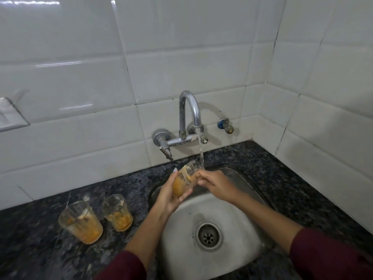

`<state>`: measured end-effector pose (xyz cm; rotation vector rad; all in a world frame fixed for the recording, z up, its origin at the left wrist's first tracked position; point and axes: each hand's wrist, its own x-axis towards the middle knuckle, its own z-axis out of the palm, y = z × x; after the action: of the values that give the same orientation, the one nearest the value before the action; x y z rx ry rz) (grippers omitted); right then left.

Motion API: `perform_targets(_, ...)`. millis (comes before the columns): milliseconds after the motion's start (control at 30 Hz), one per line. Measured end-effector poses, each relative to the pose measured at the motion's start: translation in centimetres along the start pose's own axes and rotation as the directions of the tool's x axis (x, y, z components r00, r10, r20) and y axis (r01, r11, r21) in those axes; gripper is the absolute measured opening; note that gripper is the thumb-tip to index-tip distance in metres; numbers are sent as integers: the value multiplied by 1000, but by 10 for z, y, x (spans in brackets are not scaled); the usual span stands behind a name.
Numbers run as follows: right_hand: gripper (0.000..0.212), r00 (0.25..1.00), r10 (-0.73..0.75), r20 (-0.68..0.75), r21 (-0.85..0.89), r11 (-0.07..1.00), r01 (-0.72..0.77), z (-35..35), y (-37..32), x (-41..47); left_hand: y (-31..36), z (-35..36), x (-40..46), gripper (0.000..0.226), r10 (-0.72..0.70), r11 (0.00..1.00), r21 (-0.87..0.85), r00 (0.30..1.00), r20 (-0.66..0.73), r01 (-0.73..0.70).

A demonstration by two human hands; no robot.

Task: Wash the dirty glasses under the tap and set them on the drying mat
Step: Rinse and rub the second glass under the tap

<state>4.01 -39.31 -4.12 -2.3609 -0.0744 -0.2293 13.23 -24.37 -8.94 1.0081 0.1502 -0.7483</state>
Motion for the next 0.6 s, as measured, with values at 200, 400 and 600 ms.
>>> perform_targets(200, 16, 926, 286, -244, 282, 935, -215, 17, -19, 24, -6, 6, 13, 60, 217, 972, -79, 975, -45, -220)
perform_targets(400, 21, 995, -97, 13, -46, 994, 97, 19, 20, 1, 7, -4, 18, 33, 20, 999, 41, 1000, -23, -19)
perform_targets(600, 14, 985, 87, -151, 106, 992, -71, 22, 13, 8, 6, 2, 18, 49, 0, 999, 45, 999, 42, -2)
